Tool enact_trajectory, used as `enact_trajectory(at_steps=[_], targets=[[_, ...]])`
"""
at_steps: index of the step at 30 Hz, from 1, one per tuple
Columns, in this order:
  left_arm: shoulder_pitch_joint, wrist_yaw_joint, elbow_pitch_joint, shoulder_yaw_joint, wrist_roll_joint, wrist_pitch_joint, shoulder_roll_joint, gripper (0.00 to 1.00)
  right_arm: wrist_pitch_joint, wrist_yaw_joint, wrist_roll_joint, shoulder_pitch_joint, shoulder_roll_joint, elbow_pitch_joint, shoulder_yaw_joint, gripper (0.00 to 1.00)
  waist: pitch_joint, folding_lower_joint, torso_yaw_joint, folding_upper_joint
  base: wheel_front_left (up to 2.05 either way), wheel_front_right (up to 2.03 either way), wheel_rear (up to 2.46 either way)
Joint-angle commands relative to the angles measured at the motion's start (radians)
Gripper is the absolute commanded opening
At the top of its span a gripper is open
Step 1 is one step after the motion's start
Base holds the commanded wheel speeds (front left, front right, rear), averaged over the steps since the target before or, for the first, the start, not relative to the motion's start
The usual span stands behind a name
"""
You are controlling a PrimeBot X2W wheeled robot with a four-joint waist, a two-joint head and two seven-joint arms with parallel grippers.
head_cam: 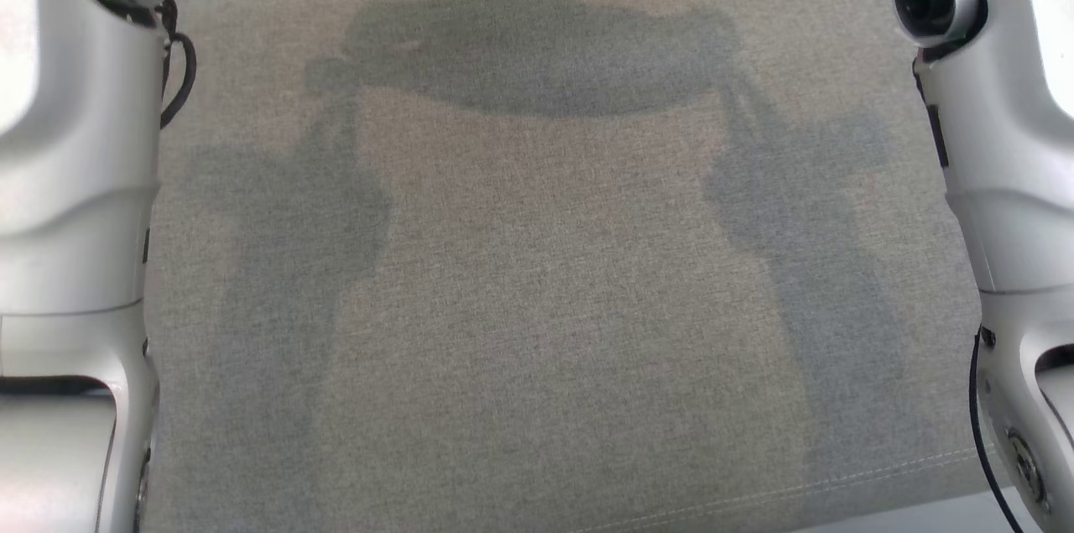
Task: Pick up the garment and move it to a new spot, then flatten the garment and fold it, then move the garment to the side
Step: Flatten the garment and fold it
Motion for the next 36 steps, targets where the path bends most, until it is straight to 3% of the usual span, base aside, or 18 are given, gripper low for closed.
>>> enact_trajectory(at_steps=[1, 6, 12, 20, 29, 36], targets=[[-0.010, -0.003, 0.008, -0.002, 0.004, -0.006, -0.003, 0.00, -0.008, 0.000, -0.005, -0.012, 0.002, 0.010, -0.003, 0.00, 0.075, -0.0001, 0.009, 0.0000, 0.00, 0.00, 0.00], [-0.020, -0.006, 0.139, -0.028, -0.006, -0.074, -0.054, 0.00, -0.046, 0.000, -0.050, -0.047, 0.028, 0.183, -0.023, 0.00, 0.157, -0.0001, 0.032, 0.0000, 0.00, 0.00, 0.00], [0.096, -0.012, 0.176, -0.055, -0.064, -0.106, -0.078, 0.00, -0.047, 0.000, -0.030, 0.078, 0.031, 0.157, 0.002, 0.00, 0.192, -0.0001, 0.045, 0.0000, 0.00, 0.00, 0.00], [0.322, -0.012, -0.040, -0.059, -0.146, -0.107, -0.051, 0.00, -0.046, 0.000, 0.039, 0.315, 0.001, -0.018, -0.025, 0.00, 0.150, -0.0001, 0.045, 0.0000, 0.00, 0.00, 0.00], [0.692, -0.012, -0.292, -0.044, -0.167, -0.107, -0.027, 0.00, -0.046, 0.000, 0.071, 0.618, -0.004, -0.234, -0.040, 0.00, 0.068, -0.0001, 0.044, 0.0000, 0.00, 0.00, 0.00], [0.958, -0.012, -0.404, 0.034, -0.148, -0.107, -0.068, 0.00, -0.046, 0.000, 0.040, 0.827, 0.023, -0.343, -0.081, 0.00, -0.016, -0.0001, 0.061, 0.0000, 0.00, 0.00, 0.00]])
